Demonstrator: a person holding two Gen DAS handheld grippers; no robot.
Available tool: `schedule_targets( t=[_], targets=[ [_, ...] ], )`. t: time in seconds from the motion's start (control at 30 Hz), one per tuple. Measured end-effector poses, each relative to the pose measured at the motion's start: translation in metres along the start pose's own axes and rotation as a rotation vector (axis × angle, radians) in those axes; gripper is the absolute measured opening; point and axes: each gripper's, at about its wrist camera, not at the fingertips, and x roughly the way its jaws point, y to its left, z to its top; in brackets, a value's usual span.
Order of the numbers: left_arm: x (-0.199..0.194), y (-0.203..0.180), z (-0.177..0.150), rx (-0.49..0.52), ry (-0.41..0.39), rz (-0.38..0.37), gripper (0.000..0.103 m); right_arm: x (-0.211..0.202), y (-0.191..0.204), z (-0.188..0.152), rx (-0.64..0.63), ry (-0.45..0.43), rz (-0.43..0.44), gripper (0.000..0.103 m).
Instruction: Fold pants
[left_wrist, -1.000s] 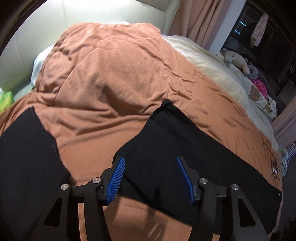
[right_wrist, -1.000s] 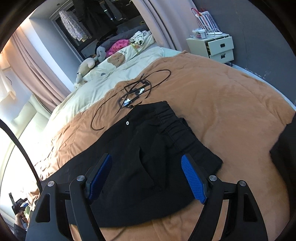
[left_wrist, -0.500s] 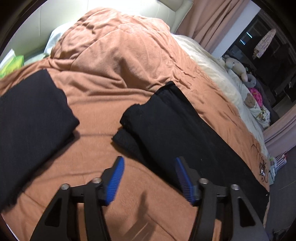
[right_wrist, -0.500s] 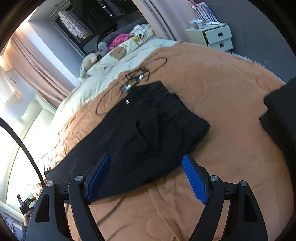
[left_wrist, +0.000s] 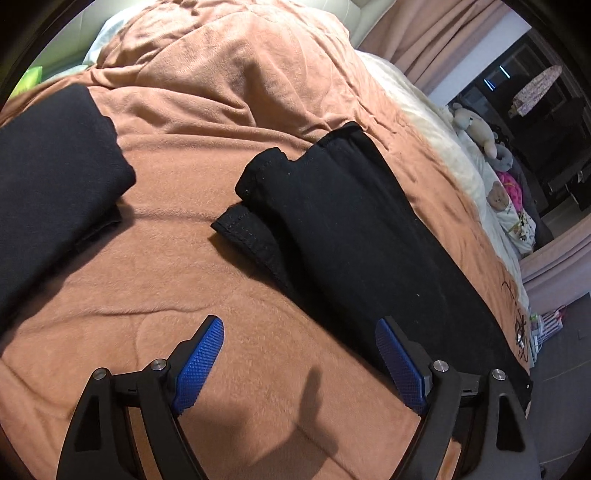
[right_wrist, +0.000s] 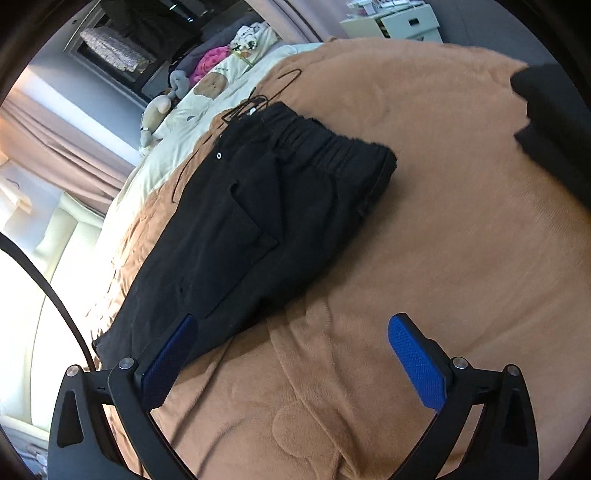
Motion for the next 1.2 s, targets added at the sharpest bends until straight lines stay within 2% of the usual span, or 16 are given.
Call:
schedule_targets(
  t=[0.13,0.27,0.43,0.67,0.7,0.97,1.07,1.1,1.17,1.2],
  targets=[
    [0.013,0.003,0.003,0.006,-0.021,0.012,0.086,0.007,-0.008,0.001,0.019,-0.018,-0.006,0.103],
    [0.028,0.007,0.005,-0.018,-0.006,0.000,0.085,0.015,-0.007,-0.001,0.022,-0.025,0.001,0.101],
    [0.040,0.009,0.011,-0.044,-0.035,-0.033,0.083,0.030,-0.008,-0.002,0.054,-0.022,0.055,0.087],
    [0.053,0.008,0.024,-0.048,-0.047,0.010,0.069,0.049,-0.015,0.003,0.080,-0.031,0.097,0.087],
    [0.054,0.007,0.025,-0.043,-0.048,0.021,0.065,0.050,-0.017,0.002,0.087,-0.033,0.098,0.087],
    [0.064,0.008,0.036,-0.047,-0.068,0.036,0.053,0.059,-0.024,0.005,0.124,-0.086,0.090,0.086],
    [0.067,0.001,0.039,-0.001,-0.085,0.075,0.041,0.063,-0.026,0.005,0.139,-0.098,0.105,0.080],
    [0.067,-0.001,0.039,0.012,-0.090,0.079,0.032,0.065,-0.027,0.005,0.143,-0.101,0.112,0.075],
    [0.067,-0.005,0.041,0.019,-0.097,0.082,0.023,0.067,-0.031,0.006,0.153,-0.109,0.127,0.065],
    [0.065,-0.008,0.043,0.026,-0.107,0.091,0.021,0.068,-0.032,0.006,0.159,-0.111,0.129,0.055]
  ],
)
